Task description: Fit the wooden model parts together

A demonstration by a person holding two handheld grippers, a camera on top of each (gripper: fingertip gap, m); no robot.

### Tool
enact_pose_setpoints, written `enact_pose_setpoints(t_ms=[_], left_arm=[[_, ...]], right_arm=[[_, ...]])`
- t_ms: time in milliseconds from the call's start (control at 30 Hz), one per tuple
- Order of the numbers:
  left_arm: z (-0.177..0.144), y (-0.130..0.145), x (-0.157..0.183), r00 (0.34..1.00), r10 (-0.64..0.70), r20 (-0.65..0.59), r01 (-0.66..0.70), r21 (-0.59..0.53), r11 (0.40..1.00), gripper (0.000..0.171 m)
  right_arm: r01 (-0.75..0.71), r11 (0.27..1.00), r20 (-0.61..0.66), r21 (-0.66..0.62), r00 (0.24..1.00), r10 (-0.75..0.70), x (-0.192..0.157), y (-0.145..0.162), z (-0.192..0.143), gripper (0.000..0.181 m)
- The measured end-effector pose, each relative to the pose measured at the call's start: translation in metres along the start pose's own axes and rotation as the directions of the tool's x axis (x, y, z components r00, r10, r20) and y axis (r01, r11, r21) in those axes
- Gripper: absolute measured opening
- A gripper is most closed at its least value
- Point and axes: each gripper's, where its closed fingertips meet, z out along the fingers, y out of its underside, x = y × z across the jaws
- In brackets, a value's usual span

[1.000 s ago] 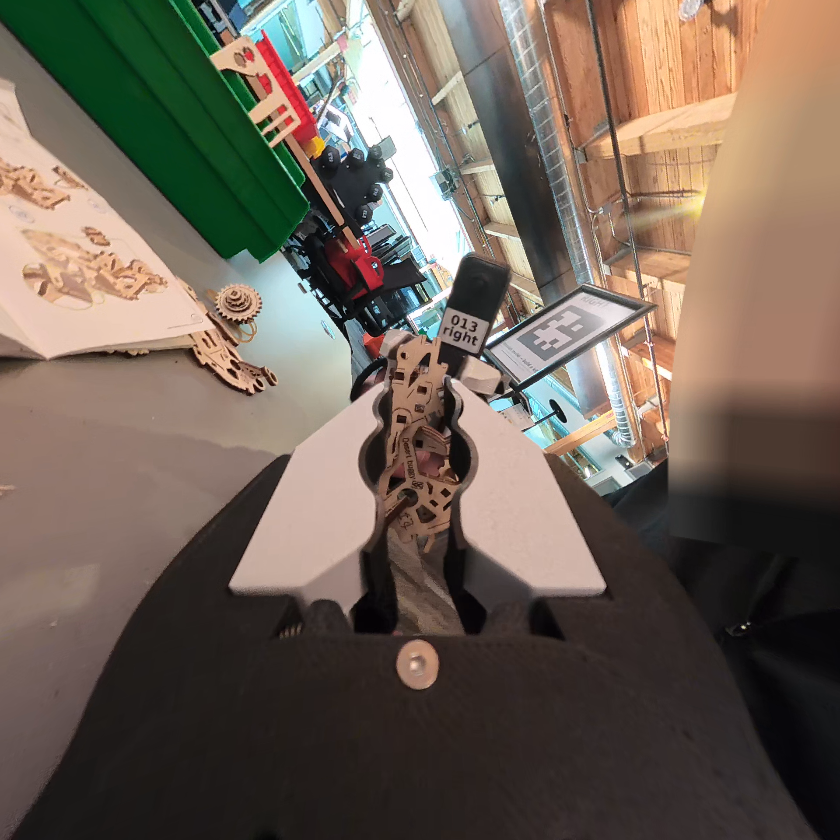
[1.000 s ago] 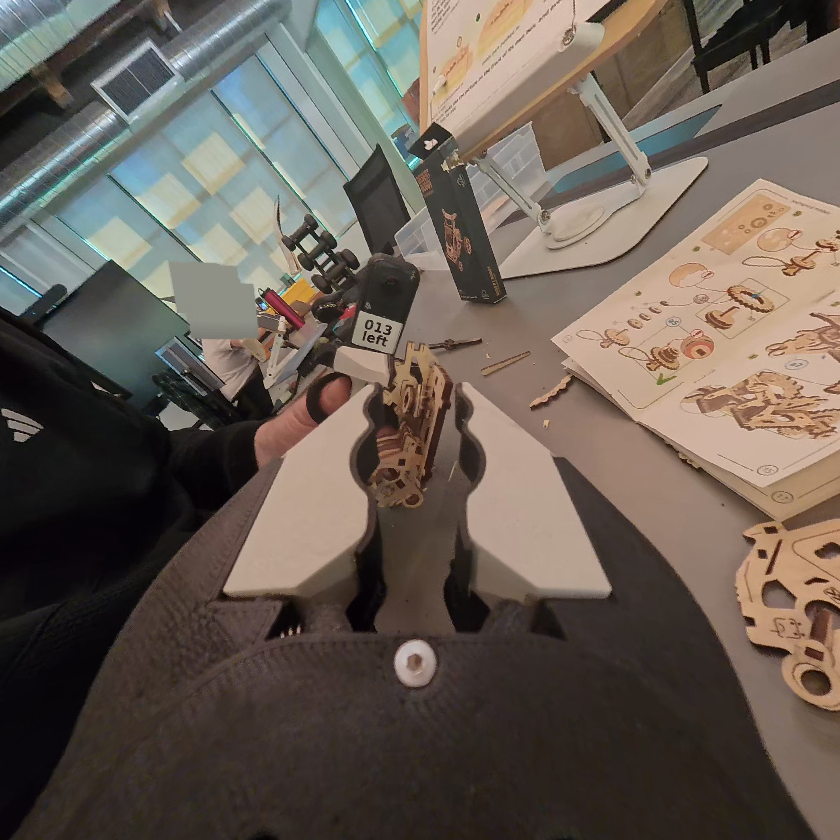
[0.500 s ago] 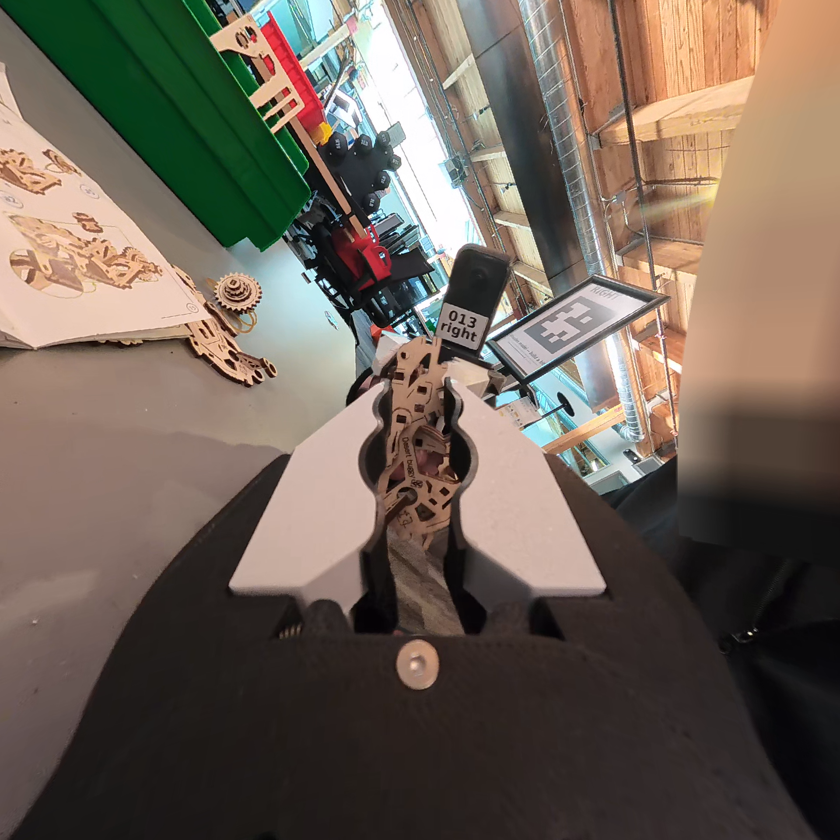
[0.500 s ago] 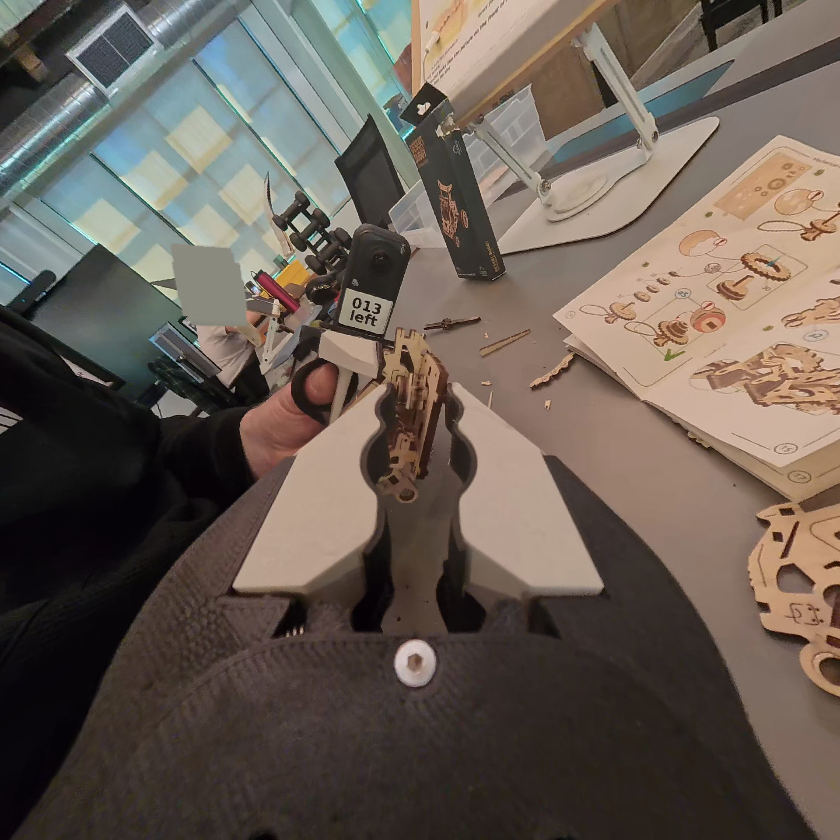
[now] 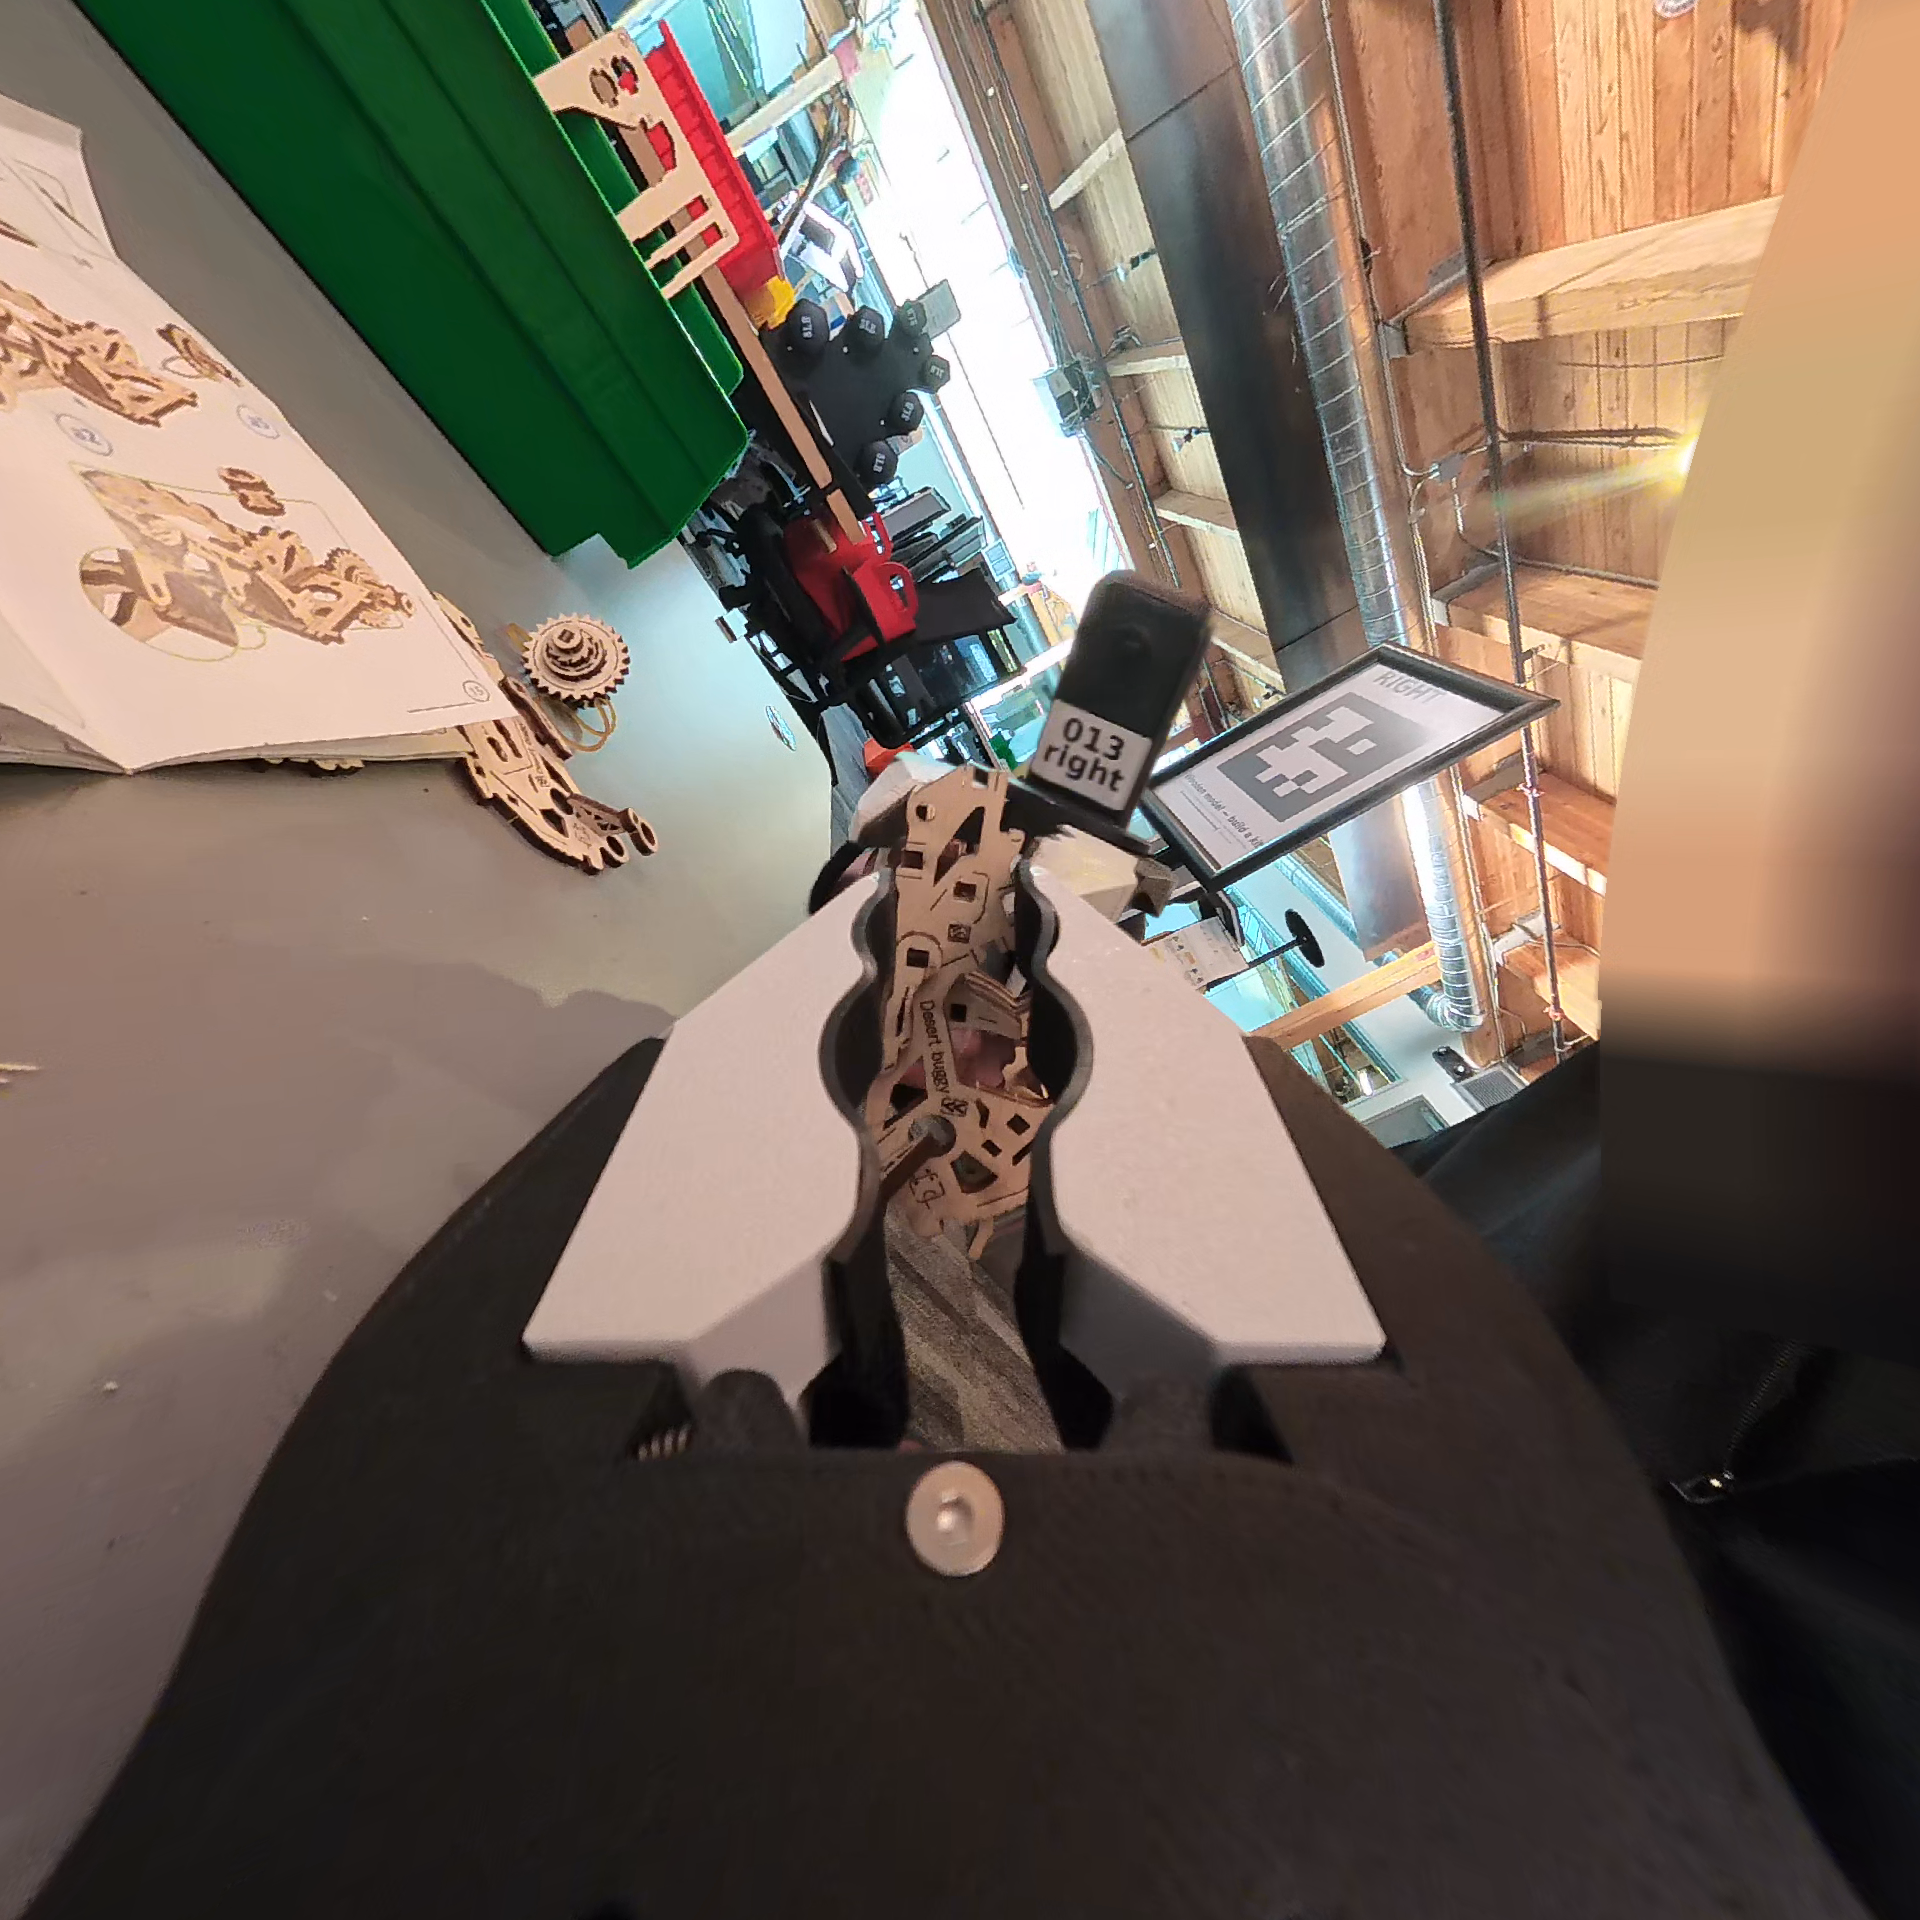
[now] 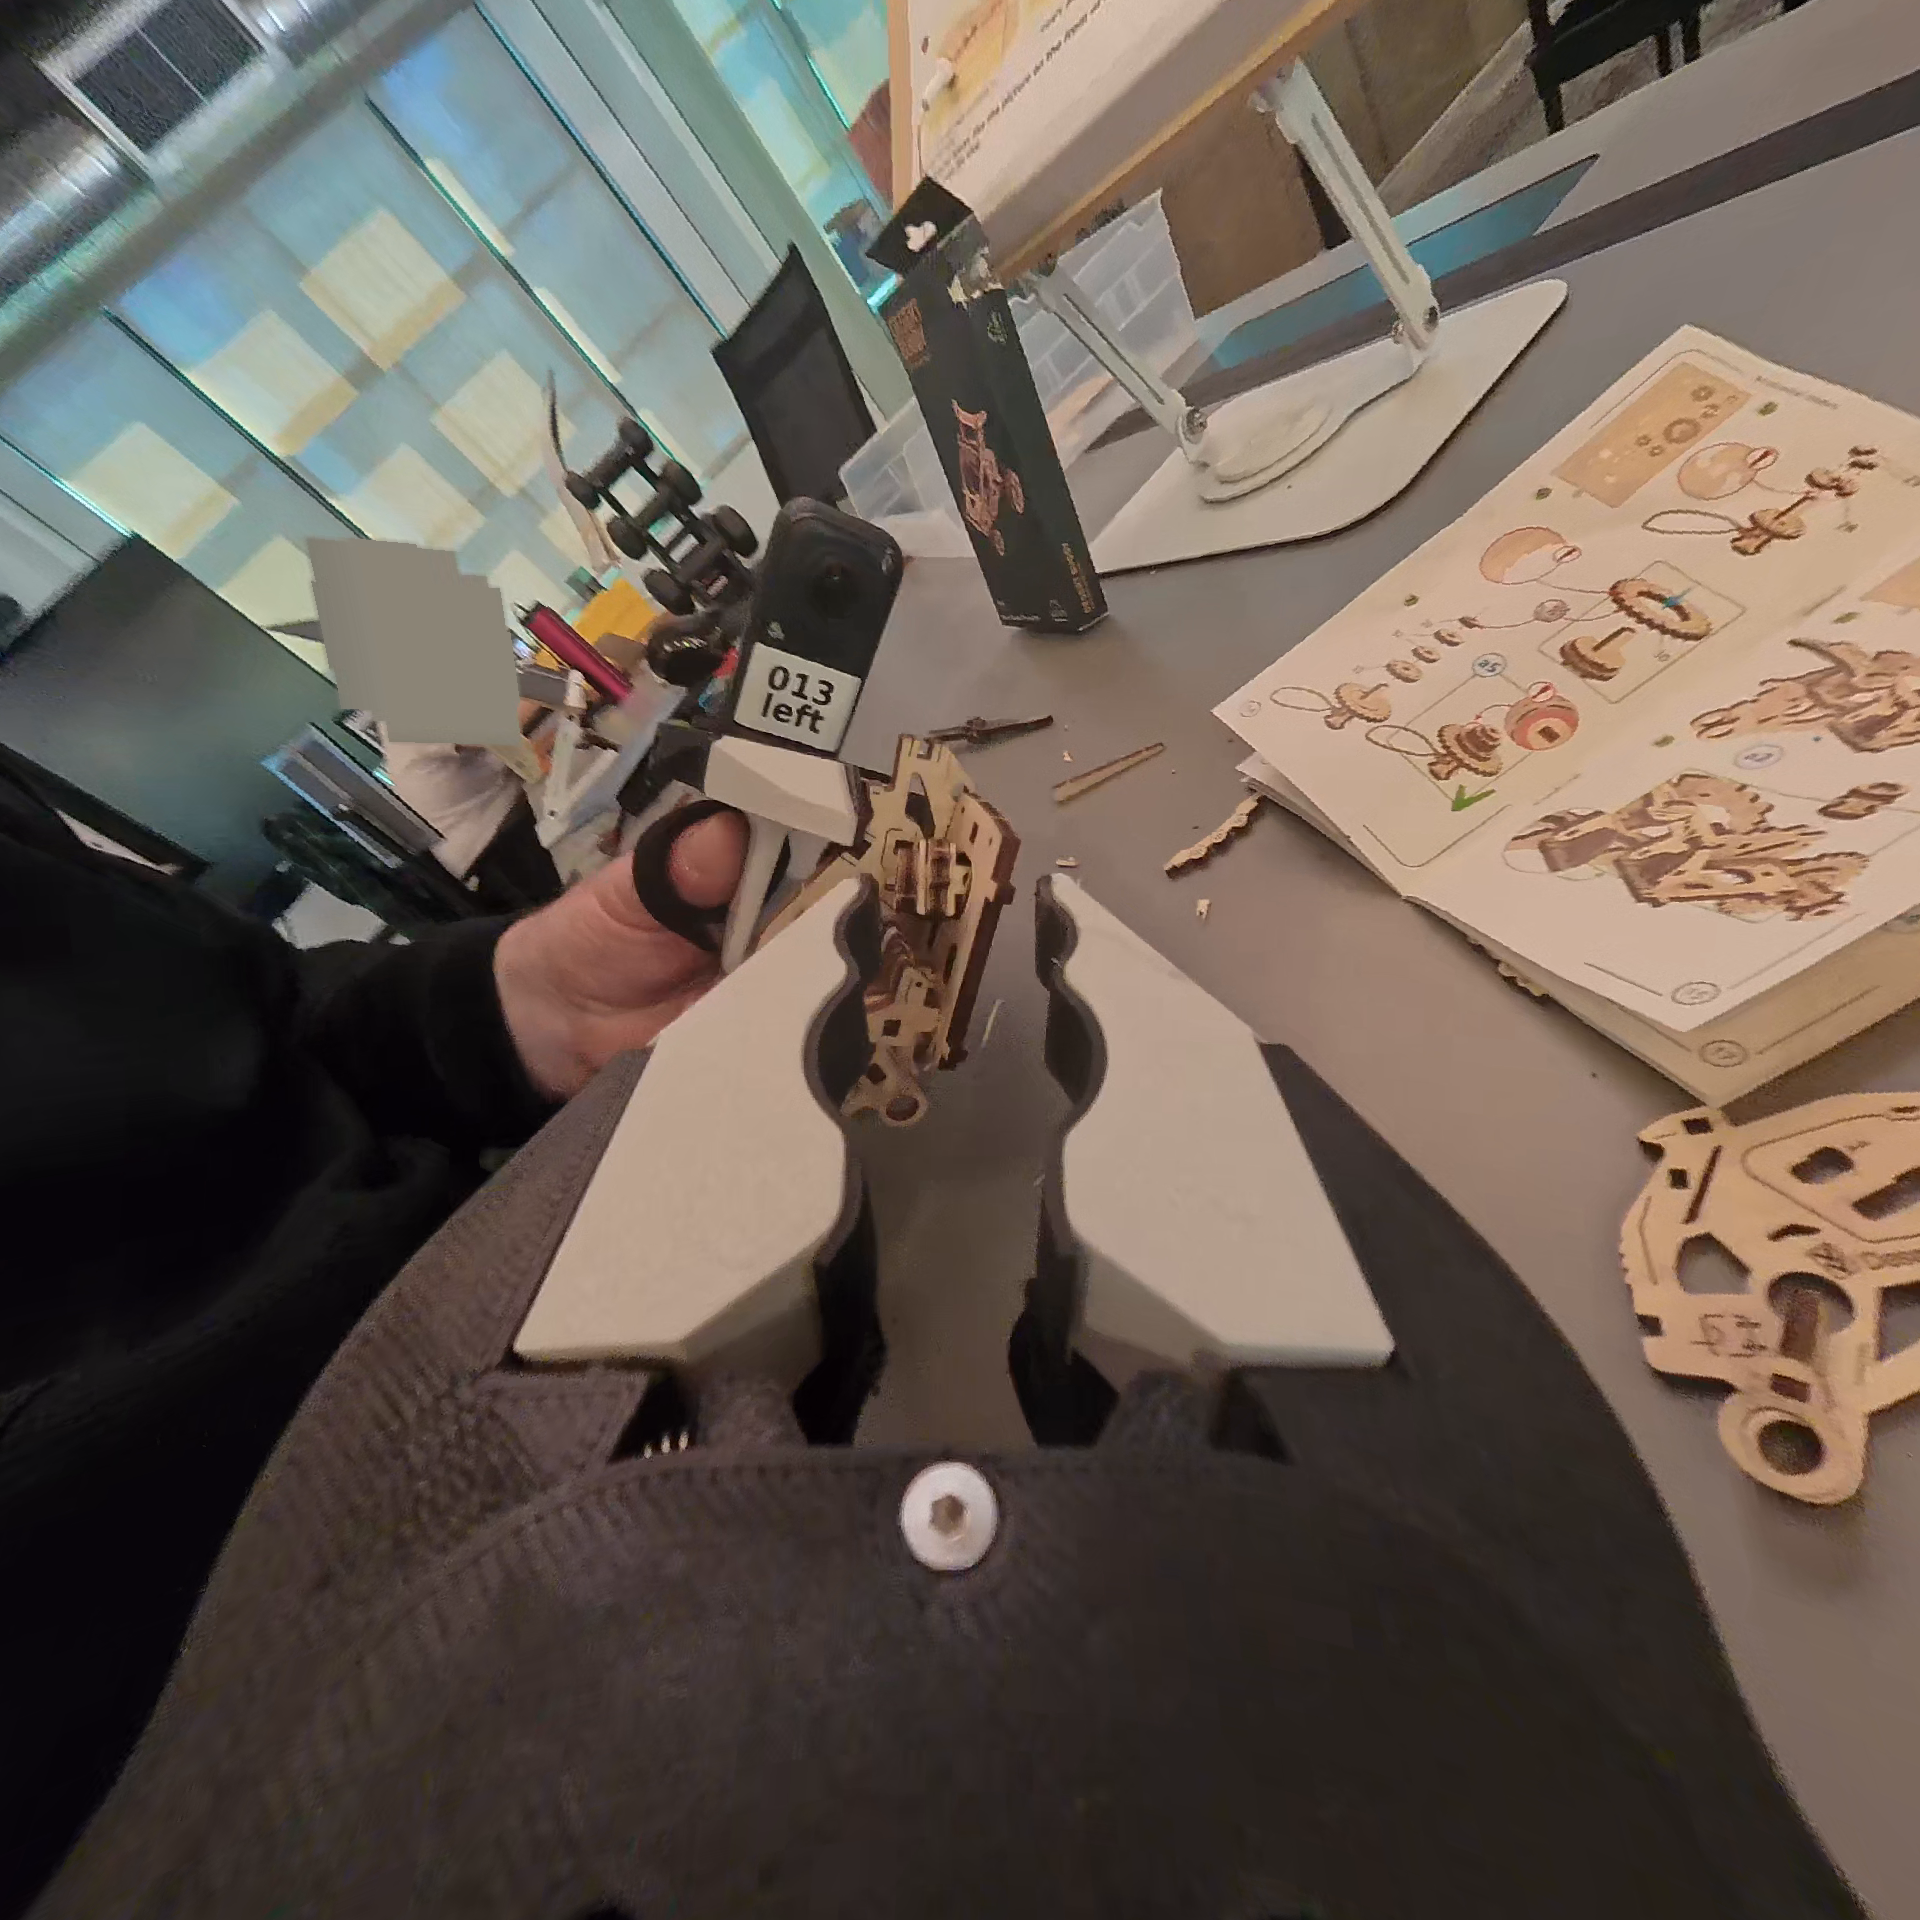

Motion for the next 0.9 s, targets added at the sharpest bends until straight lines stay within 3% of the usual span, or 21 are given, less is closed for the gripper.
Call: enact_pose_setpoints(t_ms=[167,333,567,900], left_arm=[[-0.001,-0.001,-0.001,1.0,-0.009,0.007,0.009,-0.001,1.0,0.019],[0.001,0.003,-0.007,0.999,-0.032,0.029,0.033,-0.032,0.999,0.02],[0.002,0.009,-0.006,0.998,-0.034,0.046,0.038,-0.089,0.995,0.02],[0.004,0.018,-0.007,0.997,-0.042,0.058,0.051,-0.173,0.984,0.019]], right_arm=[[0.127,0.991,-0.109,-0.05,0.985,-0.132,0.003,-0.002,-0.005,0.031],[0.314,0.929,-0.202,-0.197,0.914,-0.352,0.001,0.003,-0.002,0.037],[0.252,0.95,-0.162,-0.182,0.946,-0.282,0.003,0.008,0.0,0.026],[0.21,0.943,-0.066,-0.258,0.97,-0.234,0.002,0.019,-0.004,0.028]])
